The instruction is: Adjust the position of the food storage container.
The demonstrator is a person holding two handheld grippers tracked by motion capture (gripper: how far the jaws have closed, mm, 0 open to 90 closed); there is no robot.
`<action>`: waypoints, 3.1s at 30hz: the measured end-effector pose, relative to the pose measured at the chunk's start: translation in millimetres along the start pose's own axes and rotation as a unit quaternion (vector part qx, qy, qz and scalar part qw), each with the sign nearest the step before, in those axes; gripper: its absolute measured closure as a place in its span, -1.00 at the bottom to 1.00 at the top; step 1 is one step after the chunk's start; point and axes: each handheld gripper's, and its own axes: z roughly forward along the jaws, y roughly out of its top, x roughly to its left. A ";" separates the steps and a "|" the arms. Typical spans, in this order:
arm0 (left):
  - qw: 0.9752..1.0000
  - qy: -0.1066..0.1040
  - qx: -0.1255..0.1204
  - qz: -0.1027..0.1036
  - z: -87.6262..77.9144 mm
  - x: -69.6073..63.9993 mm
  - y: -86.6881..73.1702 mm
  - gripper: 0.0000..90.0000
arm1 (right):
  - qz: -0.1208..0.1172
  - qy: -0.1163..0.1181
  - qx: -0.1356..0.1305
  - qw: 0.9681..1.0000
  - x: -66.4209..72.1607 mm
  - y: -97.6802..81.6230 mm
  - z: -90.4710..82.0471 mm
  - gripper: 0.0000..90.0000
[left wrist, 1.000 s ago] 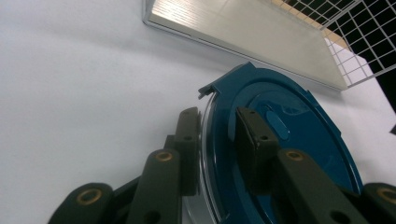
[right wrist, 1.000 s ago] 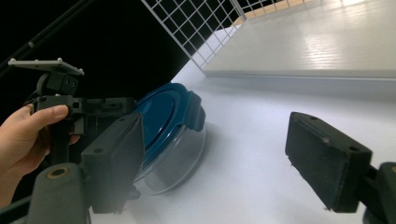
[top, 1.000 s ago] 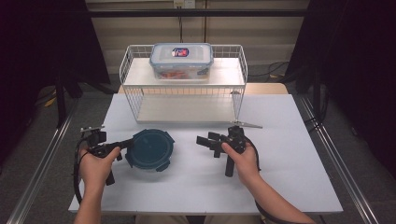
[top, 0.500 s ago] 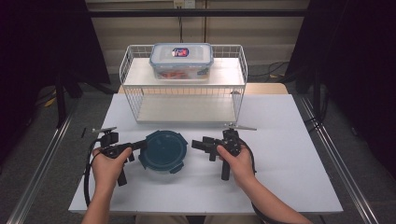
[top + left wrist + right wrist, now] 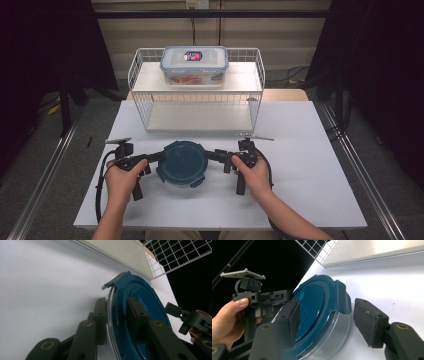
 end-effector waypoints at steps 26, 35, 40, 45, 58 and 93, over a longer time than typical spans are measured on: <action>1.000 -0.022 0.002 -0.015 5.0 -0.5 -4.6 0.59 | 0.075 -0.005 0.039 0.996 -6.9 -11.5 4.9 0.49; 0.999 -0.041 0.013 -0.031 9.5 -0.7 -9.8 0.58 | 0.102 -0.012 0.037 0.994 -13.4 -3.9 0.7 0.57; 0.998 -0.050 0.000 -0.031 11.4 0.0 -12.8 0.59 | 0.103 -0.016 0.022 0.994 -14.9 -5.4 -1.5 0.58; 0.998 -0.051 -0.023 -0.035 14.5 -1.1 -15.5 0.59 | 0.126 -0.009 0.011 0.992 -17.1 -10.8 -1.6 0.52; 0.997 -0.056 -0.038 -0.038 15.1 -9.1 -15.2 0.66 | 0.161 -0.009 -0.034 0.986 -18.9 -15.8 -9.5 0.67; 0.996 -0.054 -0.046 -0.052 14.3 -13.5 -23.1 0.66 | 0.177 -0.007 -0.056 0.983 -19.6 -19.6 -14.8 0.67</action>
